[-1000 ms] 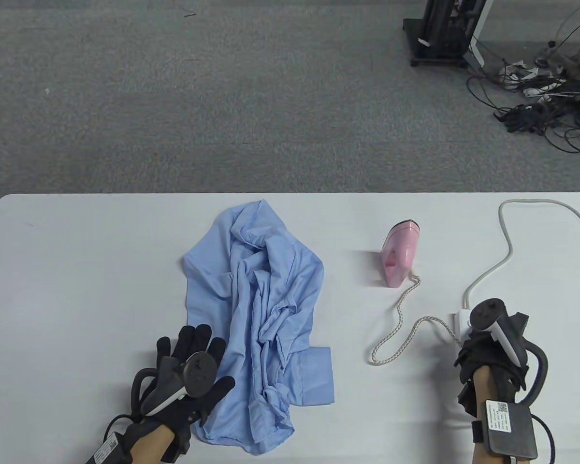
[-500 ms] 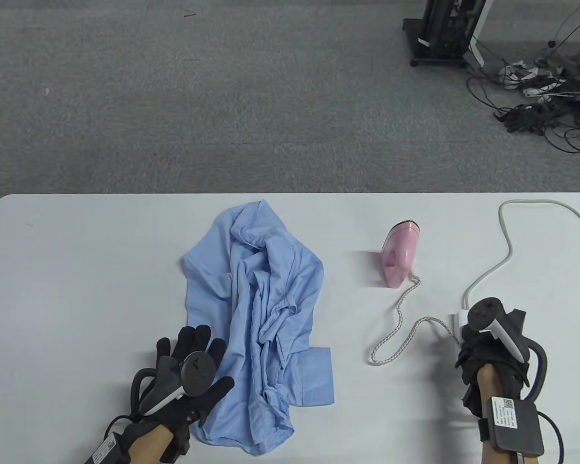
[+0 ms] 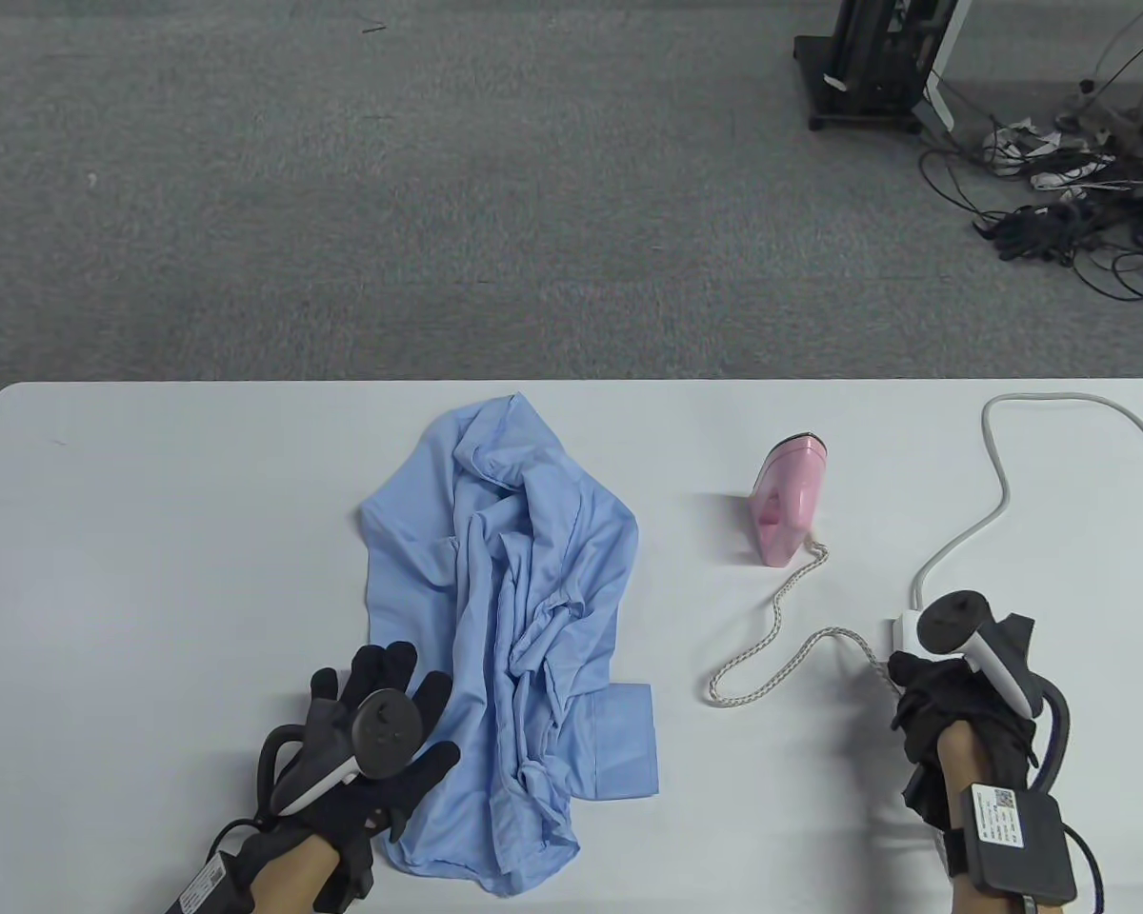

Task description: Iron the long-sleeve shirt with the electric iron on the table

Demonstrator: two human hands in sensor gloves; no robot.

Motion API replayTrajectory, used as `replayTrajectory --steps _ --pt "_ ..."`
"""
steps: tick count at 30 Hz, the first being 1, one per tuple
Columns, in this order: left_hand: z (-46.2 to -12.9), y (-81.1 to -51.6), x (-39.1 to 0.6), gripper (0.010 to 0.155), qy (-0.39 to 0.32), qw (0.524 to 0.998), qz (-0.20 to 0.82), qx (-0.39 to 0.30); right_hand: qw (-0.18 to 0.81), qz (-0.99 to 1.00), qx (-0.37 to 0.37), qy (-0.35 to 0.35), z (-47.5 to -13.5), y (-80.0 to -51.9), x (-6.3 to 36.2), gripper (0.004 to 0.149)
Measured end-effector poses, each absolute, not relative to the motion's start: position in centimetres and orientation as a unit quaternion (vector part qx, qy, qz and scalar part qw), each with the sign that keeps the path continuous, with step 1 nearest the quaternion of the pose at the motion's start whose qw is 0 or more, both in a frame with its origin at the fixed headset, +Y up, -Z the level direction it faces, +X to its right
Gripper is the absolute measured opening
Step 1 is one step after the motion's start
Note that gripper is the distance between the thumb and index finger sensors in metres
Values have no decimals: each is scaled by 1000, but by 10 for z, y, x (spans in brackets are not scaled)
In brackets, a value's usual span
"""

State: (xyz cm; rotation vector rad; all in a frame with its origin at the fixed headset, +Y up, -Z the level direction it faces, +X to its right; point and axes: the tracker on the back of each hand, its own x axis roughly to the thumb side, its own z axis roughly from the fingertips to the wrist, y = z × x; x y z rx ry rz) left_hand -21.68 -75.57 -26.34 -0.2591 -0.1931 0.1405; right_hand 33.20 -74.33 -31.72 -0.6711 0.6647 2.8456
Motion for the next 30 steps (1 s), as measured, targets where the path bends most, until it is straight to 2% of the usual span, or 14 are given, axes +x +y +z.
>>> replayTrajectory --steps 4,13,16,18,22,30 --pt "-263 -756 -217 76 -97 984 71 -129 72 953 -215 202 -314 -750 333 56" --pt "-263 -755 -216 76 -99 984 71 -132 101 923 -229 294 -320 -745 339 58" --pt "-262 -752 -218 76 -98 984 76 -126 114 929 -243 254 -316 -731 338 61" --pt "-262 -751 -218 76 -97 985 79 -121 127 930 -260 227 -314 -719 338 69" --pt "-262 -752 -218 76 -97 984 77 -125 88 943 -278 163 -317 -701 346 68" --pt "-263 -752 -219 77 -96 984 86 -119 60 942 -265 196 -336 -733 347 76"
